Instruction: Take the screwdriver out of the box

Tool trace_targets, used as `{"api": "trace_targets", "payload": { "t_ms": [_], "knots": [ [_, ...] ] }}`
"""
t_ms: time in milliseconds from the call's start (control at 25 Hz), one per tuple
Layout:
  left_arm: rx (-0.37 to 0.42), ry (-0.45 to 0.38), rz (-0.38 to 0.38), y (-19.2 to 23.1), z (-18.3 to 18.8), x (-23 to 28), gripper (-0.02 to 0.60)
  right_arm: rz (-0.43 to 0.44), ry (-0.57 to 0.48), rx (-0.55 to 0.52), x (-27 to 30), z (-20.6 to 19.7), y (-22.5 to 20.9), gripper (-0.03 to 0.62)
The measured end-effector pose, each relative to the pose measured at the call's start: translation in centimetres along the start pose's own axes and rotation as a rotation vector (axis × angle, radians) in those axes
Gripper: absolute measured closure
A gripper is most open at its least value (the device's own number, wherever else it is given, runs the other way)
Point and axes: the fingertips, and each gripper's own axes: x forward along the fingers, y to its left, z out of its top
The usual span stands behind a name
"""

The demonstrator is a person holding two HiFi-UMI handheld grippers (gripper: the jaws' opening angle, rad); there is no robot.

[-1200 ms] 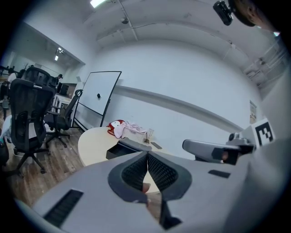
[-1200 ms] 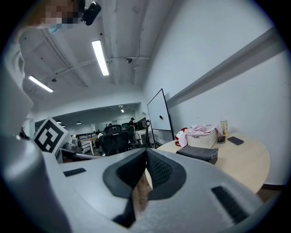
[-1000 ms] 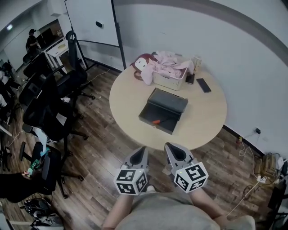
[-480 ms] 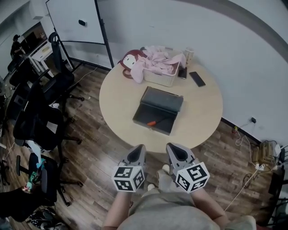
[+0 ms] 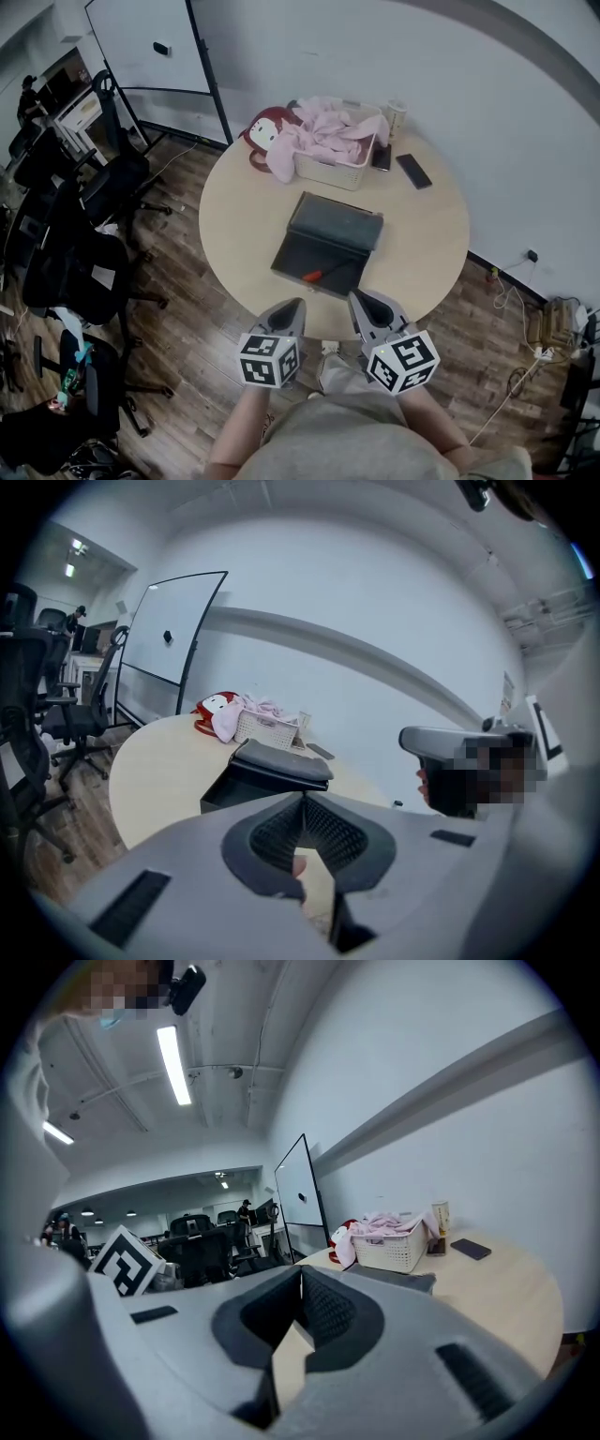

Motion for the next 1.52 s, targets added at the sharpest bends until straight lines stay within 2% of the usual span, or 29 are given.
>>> {"api": "trace_targets", "payload": {
  "t_ms": [280,360,400,440,520,680,920,1120,1360,1520],
  "knots": [
    [0.034,0.107,-0.039,1.7,0.5,5.4,0.575,-0.004,-0.002,0.003,4.0,1.9,-3.8,0.592],
    [0.046,0.161,-0.067,1.8,0.2,6.9,0.574,-0.006,-0.001,0.006,4.8,2.4,-4.9,0.592],
    [0.061,0.2,-0.089,1.8,0.0,7.6,0.535,-0.006,0.0,0.008,5.2,2.6,-5.4,0.592],
    [0.088,0.243,-0.112,1.7,-0.3,8.4,0.472,-0.004,0.002,0.009,5.6,2.7,-5.8,0.592],
    [0.176,0.322,-0.143,1.7,-0.6,10.0,0.435,0.001,0.004,0.011,6.3,2.9,-6.6,0.592],
    [0.374,0.465,-0.191,2.2,-0.8,12.9,0.428,0.013,0.01,0.021,7.6,3.0,-7.6,0.592],
    [0.62,0.689,-0.3,1.8,-3.1,16.1,0.414,0.026,0.026,0.04,8.8,2.7,-8.8,0.592],
    [0.713,0.826,-0.349,1.9,-5.8,17.8,0.414,0.024,0.034,0.053,9.1,2.4,-9.7,0.592],
    [0.858,0.952,-0.327,3.5,-8.9,19.2,0.408,0.011,0.044,0.065,9.0,1.9,-10.8,0.592],
    [0.893,1.0,-0.321,4.2,-10.2,19.5,0.409,0.009,0.048,0.07,9.4,2.0,-11.3,0.592]
  ]
}}
